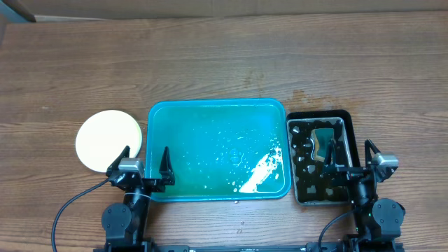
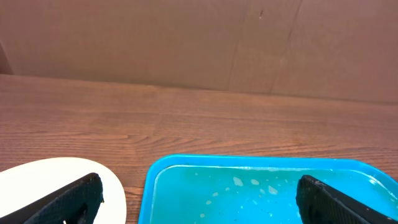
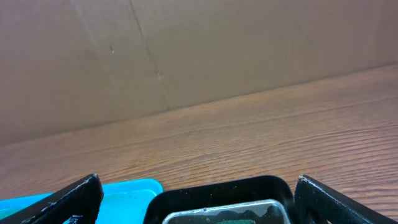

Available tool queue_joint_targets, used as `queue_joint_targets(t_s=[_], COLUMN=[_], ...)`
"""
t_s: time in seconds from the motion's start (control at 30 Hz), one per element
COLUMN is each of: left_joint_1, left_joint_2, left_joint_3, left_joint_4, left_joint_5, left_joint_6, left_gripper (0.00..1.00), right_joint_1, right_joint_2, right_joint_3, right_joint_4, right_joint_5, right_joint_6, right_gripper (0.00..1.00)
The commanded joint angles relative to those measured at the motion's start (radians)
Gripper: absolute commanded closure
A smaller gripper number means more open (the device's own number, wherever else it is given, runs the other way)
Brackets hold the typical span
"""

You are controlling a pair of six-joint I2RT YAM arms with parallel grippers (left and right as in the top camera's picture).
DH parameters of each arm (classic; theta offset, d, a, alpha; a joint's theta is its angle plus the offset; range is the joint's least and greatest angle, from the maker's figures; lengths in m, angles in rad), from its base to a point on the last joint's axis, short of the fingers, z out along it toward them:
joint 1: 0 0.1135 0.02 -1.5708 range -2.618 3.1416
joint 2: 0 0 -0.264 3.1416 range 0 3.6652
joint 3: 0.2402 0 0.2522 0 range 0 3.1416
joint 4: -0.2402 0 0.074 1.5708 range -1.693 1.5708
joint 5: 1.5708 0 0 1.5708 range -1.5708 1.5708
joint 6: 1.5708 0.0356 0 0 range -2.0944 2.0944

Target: Clean dirty plates on tray and stack at the side

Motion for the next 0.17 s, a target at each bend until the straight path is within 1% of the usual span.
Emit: queue_joint_targets(t_s=[0.0, 0.13], left_joint_1=[-0.006, -0.006], left_joint_2=[-0.009, -0.009], left_joint_3=[-0.003, -0.003], left_joint_4=[-0.003, -0.003], left_joint_5=[-0.007, -0.006], left_joint_6=[0.015, 0.015], left_gripper=[0.0, 0.0], right_joint_1=[-0.003, -0.003], right_joint_2=[-0.01, -0.01], right_joint_3=[-0.01, -0.01], right_joint_4=[0.008, 0.008], right_joint_5=[-0.005, -0.005], right_joint_6=[-0.007, -0.007], right_gripper=[0.0, 0.0])
